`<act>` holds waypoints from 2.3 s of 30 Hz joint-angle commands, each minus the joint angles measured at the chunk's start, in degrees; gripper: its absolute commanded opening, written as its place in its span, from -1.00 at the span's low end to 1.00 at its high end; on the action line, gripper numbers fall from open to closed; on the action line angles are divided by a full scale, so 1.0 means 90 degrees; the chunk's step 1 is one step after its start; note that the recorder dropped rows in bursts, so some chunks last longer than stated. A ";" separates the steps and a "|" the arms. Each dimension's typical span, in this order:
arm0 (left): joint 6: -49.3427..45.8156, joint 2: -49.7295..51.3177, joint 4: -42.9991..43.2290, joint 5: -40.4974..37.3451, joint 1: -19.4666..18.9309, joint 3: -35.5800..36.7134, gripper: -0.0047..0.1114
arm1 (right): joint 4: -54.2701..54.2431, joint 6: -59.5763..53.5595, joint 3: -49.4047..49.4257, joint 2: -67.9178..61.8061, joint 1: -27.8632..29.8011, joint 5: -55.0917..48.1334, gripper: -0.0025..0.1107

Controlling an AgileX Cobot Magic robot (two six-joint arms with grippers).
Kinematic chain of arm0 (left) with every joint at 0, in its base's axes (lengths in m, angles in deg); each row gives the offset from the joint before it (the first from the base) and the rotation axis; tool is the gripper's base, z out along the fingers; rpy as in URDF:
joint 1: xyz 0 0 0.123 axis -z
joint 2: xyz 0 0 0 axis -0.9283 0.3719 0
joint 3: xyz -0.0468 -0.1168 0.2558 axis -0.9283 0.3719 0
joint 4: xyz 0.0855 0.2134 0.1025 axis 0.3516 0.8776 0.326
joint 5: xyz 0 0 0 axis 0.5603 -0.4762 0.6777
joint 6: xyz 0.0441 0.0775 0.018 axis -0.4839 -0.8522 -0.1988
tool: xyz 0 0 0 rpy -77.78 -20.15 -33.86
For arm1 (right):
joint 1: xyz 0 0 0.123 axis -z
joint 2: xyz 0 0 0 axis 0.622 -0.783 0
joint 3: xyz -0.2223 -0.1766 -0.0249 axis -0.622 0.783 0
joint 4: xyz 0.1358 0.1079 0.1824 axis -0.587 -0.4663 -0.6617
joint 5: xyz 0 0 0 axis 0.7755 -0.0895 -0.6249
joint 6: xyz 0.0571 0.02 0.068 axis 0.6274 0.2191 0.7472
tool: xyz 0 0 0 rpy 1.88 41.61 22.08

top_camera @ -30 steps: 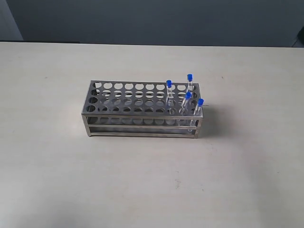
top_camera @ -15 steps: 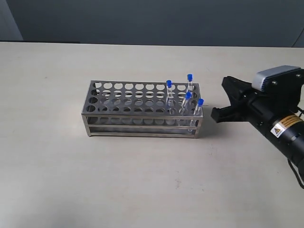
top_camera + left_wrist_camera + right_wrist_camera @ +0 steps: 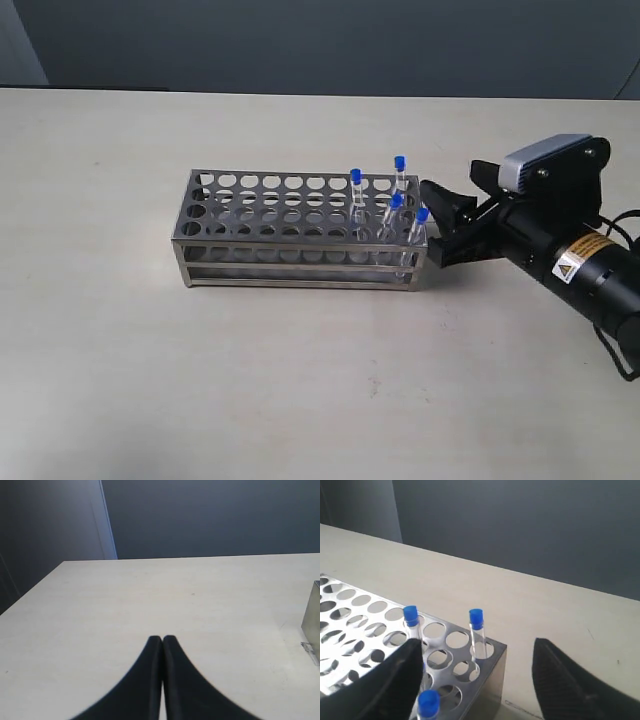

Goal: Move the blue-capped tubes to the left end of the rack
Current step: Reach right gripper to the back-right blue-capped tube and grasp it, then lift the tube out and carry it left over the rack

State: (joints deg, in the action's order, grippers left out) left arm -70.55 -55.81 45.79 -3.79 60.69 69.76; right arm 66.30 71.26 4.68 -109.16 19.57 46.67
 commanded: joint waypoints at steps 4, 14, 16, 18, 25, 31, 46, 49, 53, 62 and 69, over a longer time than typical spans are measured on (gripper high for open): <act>0.0023 -0.0023 0.0000 0.0075 -0.0032 0.0032 -0.91 | 0.0189 -0.0036 -0.0198 -0.0583 -0.0003 -0.0107 0.13; 0.0023 -0.0023 0.0000 0.0075 -0.0032 0.0032 -0.91 | 0.0304 -0.0011 -0.0408 -0.0777 -0.0003 -0.0060 0.13; 0.0023 -0.0023 0.0000 0.0075 -0.0032 0.0032 -0.91 | 0.0304 -0.0011 -0.0408 -0.0768 -0.0003 -0.0101 0.13; 0.0023 -0.0023 0.0000 0.0075 -0.0032 0.0032 -0.91 | 0.0304 -0.0011 -0.0408 -0.0768 -0.0003 -0.0186 0.12; 0.0023 -0.0023 0.0000 0.0075 -0.0032 0.0032 -0.91 | 0.0304 0.0000 -0.0408 -0.0911 -0.0003 -0.0082 -0.43; 0.0023 -0.0023 0.0000 0.0075 -0.0032 0.0032 -0.91 | 0.0369 0.0081 -0.0408 -0.0955 -0.0010 -0.0019 -0.97; 0.0023 -0.0023 0.0000 0.0075 -0.0032 0.0032 -0.91 | 0.0396 0.0143 -0.0408 -0.0189 -0.0010 -0.0604 -0.97; 0.0023 -0.0023 0.0000 0.0075 -0.0032 0.0032 -0.91 | 0.0396 0.0143 -0.0408 0.0113 -0.0010 -0.0937 -0.97; 0.0023 -0.0023 0.0000 0.0075 -0.0032 0.0032 -0.91 | 0.0502 0.0143 -0.0408 0.0458 -0.0010 -0.1152 -0.97; 0.0023 -0.0023 0.0000 0.0075 -0.0032 0.0032 -0.91 | 0.0600 0.0143 -0.0631 0.1222 -0.0010 -0.2104 -0.97; 0.0023 -0.0023 0.0000 0.0075 -0.0032 0.0032 -0.91 | 0.1348 0.0626 -0.1425 0.1544 -0.0021 -0.2983 -0.97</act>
State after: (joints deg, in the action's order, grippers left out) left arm -70.55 -55.81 45.79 -3.79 60.69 69.76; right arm 75.55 74.82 -5.73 -96.00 19.13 22.41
